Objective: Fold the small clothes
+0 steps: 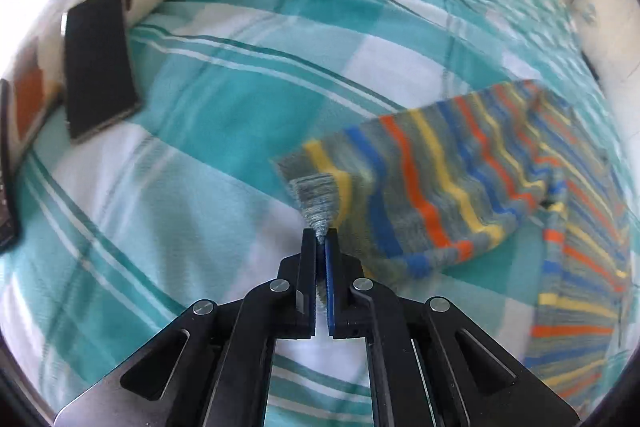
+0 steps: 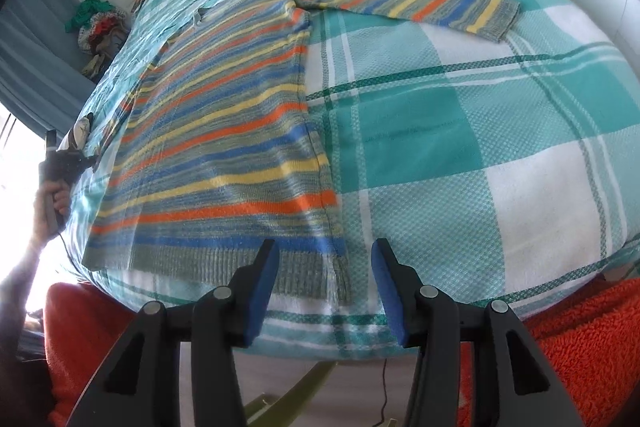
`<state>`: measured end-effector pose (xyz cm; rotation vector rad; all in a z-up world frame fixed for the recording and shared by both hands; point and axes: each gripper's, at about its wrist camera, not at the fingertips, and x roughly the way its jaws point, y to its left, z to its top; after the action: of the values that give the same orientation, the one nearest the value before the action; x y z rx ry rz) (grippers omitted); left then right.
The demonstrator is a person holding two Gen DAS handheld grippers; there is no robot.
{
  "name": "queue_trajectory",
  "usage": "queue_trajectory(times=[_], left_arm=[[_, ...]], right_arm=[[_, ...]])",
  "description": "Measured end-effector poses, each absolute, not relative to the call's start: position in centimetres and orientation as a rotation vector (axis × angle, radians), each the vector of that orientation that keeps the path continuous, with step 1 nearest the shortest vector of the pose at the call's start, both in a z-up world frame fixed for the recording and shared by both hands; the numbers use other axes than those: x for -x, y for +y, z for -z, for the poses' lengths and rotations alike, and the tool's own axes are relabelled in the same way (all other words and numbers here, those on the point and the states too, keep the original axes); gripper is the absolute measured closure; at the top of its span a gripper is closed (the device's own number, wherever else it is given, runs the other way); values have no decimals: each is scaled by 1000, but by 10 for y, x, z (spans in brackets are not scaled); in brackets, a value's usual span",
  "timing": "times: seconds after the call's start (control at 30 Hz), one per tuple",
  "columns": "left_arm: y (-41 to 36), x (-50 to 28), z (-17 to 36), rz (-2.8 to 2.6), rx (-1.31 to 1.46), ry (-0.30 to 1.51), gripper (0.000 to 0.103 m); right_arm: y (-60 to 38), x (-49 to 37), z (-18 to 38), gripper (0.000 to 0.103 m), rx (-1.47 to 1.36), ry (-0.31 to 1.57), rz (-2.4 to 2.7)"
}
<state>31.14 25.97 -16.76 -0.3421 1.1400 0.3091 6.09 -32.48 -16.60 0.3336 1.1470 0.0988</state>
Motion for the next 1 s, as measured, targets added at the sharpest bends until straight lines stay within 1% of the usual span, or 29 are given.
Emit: queue_trajectory(times=[0.07, 0.13, 0.17, 0.2, 0.23, 0.27, 0.3, 0.33, 0.37, 0.47, 0.6, 0.63, 0.7, 0.77, 0.83, 0.87, 0.93, 1.0], left_arm=[[274, -311, 166, -379, 322, 1133, 101], [273, -310, 167, -430, 267, 1154, 98], [272, -308, 168, -430, 258, 1175, 92], [271, -302, 166, -423, 262, 1181, 72], [272, -292, 161, -420, 269, 1167, 42], [268, -283, 154, -423, 272, 1132, 31], [264, -273, 146, -428, 270, 1093, 21], [255, -259, 138, -417, 273, 1059, 17], [246, -253, 134, -394, 283, 1043, 16], [204, -216, 128, -304, 335, 1033, 16], [126, -180, 126, -119, 332, 1022, 14], [104, -171, 128, -67, 313, 1019, 11], [66, -161, 135, 15, 245, 1025, 7], [37, -157, 150, 40, 133, 1056, 7], [24, -153, 175, 17, 44, 1128, 6], [22, -150, 181, 13, 20, 1117, 6], [24, -143, 176, 12, 15, 1093, 5], [27, -141, 173, 19, 36, 1105, 5]], right_arm=[[-327, -60, 165, 55, -329, 1132, -83], [-330, -60, 165, 55, -333, 1117, -75], [-331, -59, 166, 55, -334, 1111, -72], [-332, -59, 167, 54, -333, 1105, -64], [-333, -58, 167, 49, -332, 1100, -57], [-336, -57, 166, 41, -332, 1091, -48], [-338, -56, 165, 38, -333, 1073, -34], [-340, -54, 163, 32, -332, 1056, -20], [-343, -53, 161, 27, -331, 1038, -2], [-351, -52, 154, 21, -330, 984, 56], [-356, -62, 150, 20, -311, 949, 70], [-356, -65, 149, 20, -304, 940, 70], [-355, -73, 148, 20, -285, 923, 62], [-351, -79, 153, 20, -250, 924, 46], [-347, -81, 163, 20, -217, 944, 46], [-347, -84, 172, 20, -209, 976, 50], [-349, -85, 191, 20, -209, 1054, 66], [-347, -82, 192, 19, -187, 1046, 62]])
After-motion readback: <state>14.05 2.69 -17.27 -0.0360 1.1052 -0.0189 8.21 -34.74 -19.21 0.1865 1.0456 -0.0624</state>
